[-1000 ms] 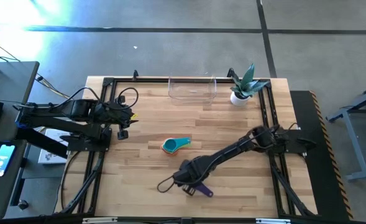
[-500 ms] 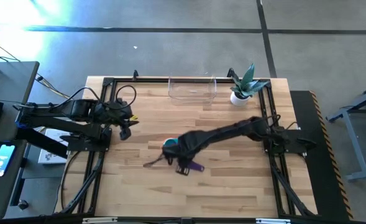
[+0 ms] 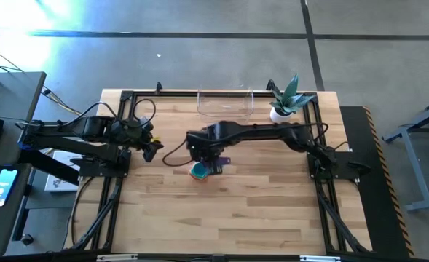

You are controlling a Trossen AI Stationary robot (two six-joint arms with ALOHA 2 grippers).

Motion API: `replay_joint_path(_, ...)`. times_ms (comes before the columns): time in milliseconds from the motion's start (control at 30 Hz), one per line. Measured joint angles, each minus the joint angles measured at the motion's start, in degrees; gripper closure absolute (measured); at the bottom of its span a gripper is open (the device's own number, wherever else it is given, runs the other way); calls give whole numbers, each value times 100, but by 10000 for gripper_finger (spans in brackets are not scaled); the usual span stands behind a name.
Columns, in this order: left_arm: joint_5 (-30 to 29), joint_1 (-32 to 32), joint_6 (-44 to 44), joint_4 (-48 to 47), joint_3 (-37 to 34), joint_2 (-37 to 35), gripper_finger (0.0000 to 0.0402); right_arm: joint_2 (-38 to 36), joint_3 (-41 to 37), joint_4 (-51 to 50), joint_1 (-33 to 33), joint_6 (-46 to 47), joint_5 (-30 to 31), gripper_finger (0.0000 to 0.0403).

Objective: Nest measuring cups in basket

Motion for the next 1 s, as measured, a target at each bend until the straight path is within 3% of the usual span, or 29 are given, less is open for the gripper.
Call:
replay_joint_path(267,697,0,-930,1,0,-1,312,134,-2,519,-58,-542,-244,403)
replay_joint_path(1000,684,0,-1065,0,0,-2,312,400,-7,795,18,-942,-284,403)
